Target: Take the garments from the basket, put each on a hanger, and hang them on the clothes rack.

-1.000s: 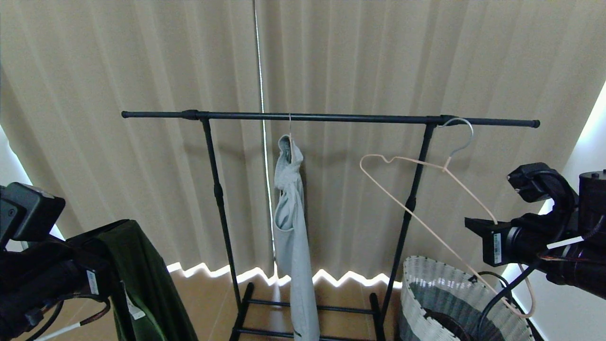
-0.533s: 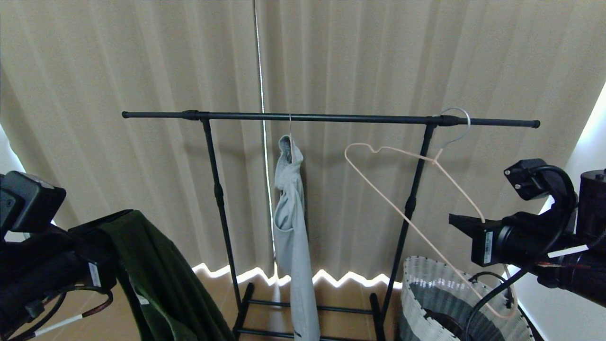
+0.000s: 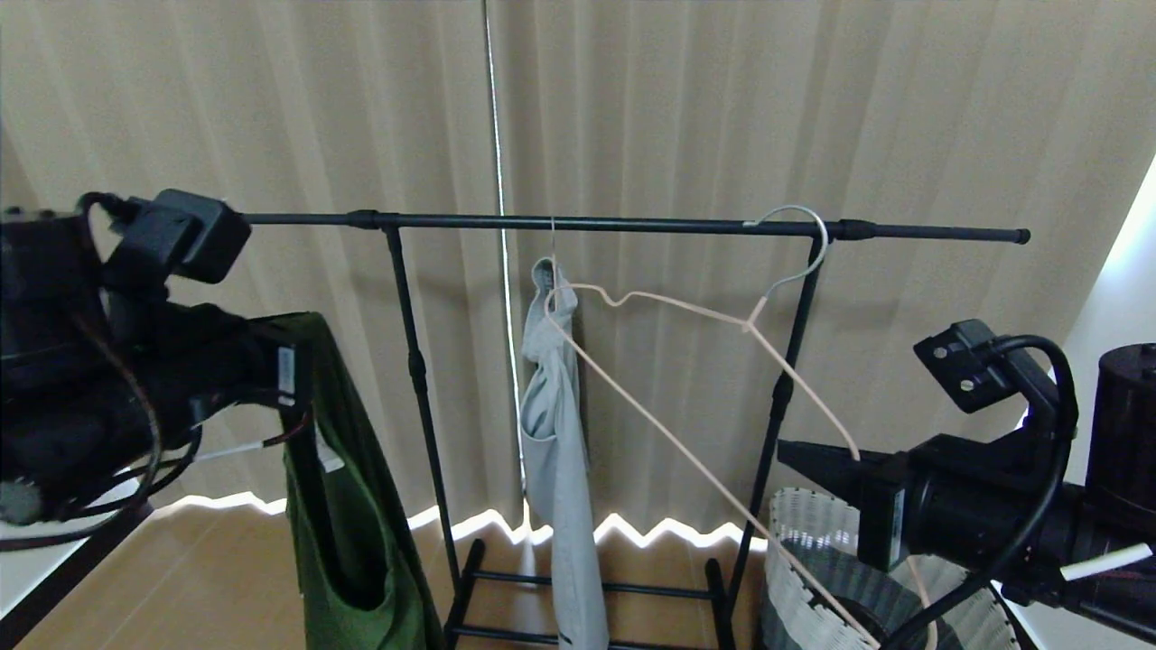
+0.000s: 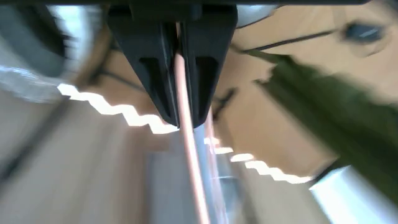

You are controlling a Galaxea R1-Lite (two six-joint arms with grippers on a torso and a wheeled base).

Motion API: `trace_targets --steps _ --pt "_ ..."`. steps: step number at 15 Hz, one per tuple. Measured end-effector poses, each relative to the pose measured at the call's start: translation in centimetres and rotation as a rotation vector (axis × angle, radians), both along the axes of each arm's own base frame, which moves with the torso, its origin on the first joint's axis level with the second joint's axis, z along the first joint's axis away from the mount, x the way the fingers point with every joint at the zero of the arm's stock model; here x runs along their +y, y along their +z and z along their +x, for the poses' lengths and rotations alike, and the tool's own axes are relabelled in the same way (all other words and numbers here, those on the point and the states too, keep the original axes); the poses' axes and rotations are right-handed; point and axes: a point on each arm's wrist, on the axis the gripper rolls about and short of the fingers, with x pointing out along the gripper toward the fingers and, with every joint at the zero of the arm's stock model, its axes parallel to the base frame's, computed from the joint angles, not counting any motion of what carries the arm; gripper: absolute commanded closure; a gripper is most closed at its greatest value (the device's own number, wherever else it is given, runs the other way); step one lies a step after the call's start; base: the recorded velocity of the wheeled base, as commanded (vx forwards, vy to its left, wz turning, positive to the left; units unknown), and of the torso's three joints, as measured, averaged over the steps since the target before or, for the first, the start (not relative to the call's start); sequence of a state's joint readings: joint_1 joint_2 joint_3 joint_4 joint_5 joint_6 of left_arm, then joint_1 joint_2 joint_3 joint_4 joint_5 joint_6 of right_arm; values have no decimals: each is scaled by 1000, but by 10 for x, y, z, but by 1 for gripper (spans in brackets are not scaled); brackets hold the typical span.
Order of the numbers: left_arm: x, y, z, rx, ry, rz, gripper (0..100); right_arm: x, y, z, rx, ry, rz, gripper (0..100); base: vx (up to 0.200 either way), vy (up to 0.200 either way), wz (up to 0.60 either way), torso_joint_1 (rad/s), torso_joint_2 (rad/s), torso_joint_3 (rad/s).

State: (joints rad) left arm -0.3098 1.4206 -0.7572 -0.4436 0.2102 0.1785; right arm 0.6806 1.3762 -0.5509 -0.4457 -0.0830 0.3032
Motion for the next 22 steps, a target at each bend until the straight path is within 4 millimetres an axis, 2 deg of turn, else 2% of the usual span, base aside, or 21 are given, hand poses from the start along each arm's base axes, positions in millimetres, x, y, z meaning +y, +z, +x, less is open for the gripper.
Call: trace_targets --steps 3,4,6,11,18,22 --pt "-27 5 49 15 141 -38 100 19 -1 -18 37 114 43 100 0 0 0 0 0 0" --pt "-36 3 60 17 170 -39 100 24 -1 -24 43 149 47 100 0 0 0 0 0 0" --pt "-50 0 71 18 173 -32 100 32 -2 -34 50 206 46 100 0 0 0 0 0 0" --pt "-66 -9 78 36 159 -16 100 46 -4 -36 55 252 46 100 0 0 0 0 0 0" --pt "-67 -15 78 51 161 -22 100 75 -6 3 26 188 69 100 0 0 0 0 0 0" --pt "-66 -14 76 51 163 -22 100 86 -12 15 40 180 57 100 0 0 0 0 0 0"
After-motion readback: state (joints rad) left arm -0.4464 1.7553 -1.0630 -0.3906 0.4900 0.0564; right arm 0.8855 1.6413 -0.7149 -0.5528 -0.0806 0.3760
